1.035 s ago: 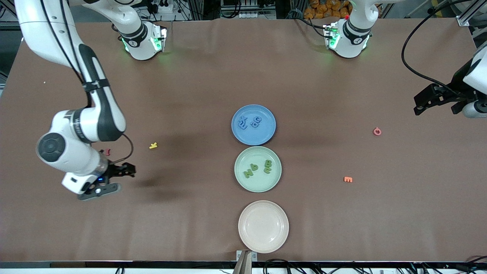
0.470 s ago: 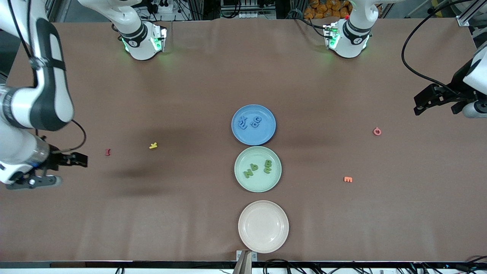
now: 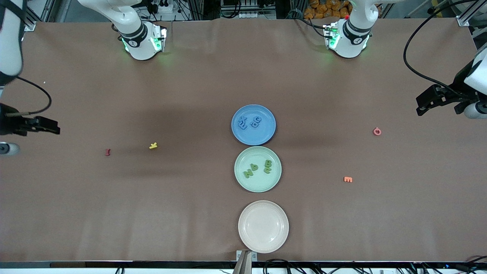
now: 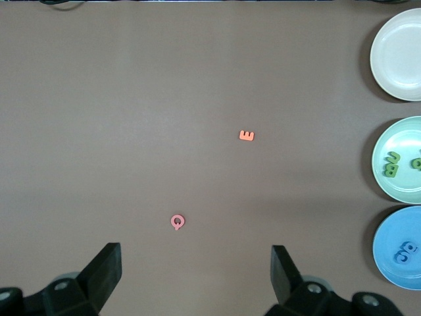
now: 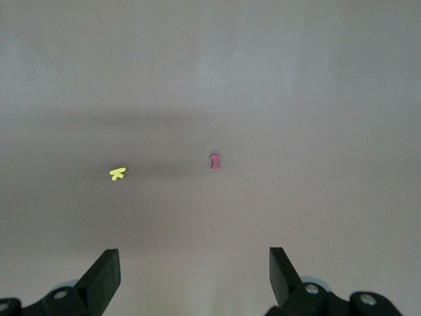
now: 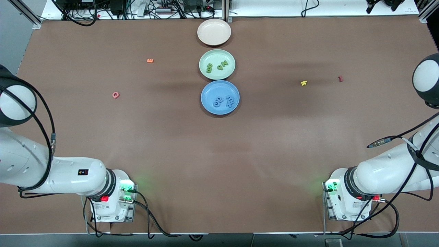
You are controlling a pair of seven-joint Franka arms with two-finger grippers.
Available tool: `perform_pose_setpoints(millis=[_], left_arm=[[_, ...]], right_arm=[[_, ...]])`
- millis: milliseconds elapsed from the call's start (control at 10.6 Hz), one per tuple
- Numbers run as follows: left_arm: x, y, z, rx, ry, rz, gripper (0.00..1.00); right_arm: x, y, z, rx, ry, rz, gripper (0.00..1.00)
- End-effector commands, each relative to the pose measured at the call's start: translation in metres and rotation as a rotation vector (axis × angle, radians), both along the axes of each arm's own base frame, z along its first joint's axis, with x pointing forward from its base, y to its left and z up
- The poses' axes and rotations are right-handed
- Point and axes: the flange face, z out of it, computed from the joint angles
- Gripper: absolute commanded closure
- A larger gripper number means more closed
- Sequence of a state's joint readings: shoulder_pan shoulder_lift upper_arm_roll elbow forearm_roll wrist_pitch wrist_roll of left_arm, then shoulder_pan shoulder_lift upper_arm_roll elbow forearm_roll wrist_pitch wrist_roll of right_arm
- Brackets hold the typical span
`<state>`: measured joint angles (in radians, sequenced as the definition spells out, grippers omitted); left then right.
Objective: Sort letters by color into matching plates
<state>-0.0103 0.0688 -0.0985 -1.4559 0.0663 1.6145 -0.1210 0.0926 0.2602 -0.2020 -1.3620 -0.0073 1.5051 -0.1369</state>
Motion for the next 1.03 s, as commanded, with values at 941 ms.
perform_pose_setpoints(millis=[941], left_arm=[[-0.004,-0.007,0.007,-0.064,-0.015,-0.01,0.0]], right_arm=[[-0.062,0.013,0.07,-0.007,-0.087,-0.149,0.0]])
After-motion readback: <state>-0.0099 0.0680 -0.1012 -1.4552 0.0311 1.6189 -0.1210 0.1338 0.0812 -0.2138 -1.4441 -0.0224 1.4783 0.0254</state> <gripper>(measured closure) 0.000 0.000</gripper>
